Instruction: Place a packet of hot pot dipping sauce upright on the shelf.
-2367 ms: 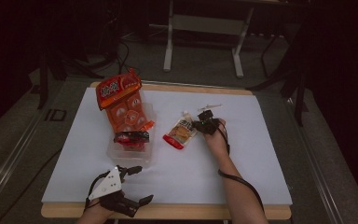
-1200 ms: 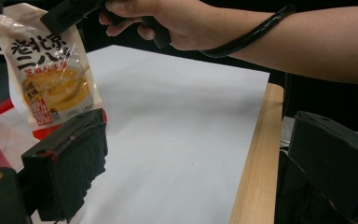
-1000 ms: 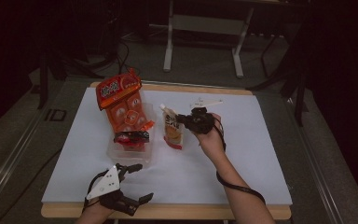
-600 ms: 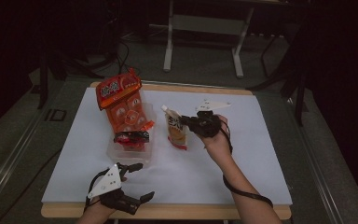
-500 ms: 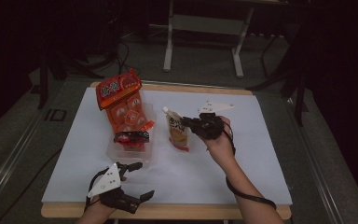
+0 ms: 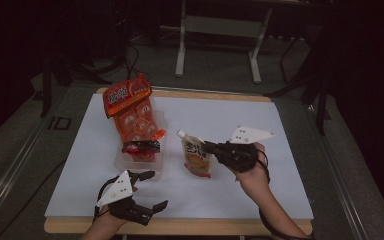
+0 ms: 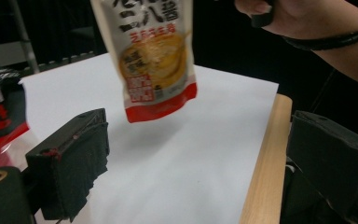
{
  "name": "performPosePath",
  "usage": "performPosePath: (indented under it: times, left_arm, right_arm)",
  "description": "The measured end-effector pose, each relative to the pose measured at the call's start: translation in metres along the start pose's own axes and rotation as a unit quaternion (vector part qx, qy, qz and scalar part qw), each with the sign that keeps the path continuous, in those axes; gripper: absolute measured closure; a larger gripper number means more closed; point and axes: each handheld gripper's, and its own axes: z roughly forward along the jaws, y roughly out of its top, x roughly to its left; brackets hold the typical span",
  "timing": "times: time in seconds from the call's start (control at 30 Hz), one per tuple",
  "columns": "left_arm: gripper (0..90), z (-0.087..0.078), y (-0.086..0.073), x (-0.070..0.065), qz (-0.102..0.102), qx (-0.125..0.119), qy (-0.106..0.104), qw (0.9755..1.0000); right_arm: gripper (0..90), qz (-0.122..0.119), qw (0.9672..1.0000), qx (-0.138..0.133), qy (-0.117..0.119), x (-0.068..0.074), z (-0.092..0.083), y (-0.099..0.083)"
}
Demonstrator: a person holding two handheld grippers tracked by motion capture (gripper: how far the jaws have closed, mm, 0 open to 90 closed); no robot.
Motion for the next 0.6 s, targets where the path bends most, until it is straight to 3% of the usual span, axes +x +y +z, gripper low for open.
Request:
performPosePath:
  times: [0.2, 0.43, 0.6]
  left_arm:
    - [6.3, 0.001, 0.010, 0.000, 0.012, 0.003, -0.022, 0.9997]
    - [10.9, 0.006, 0.019, 0.003, -0.008, 0.001, -0.049, 0.9988]
    - [15.1, 0.010, 0.030, 0.003, -0.005, -0.004, -0.071, 0.9975]
  right_arm:
    - [89.7, -0.005, 0.9996, -0.015, 0.024, 0.020, -0.019, -0.006]
    - [89.7, -0.017, 0.9983, -0.021, 0.051, 0.042, -0.030, -0.012]
    - [89.6, -0.025, 0.9969, -0.020, 0.072, 0.053, -0.030, -0.013]
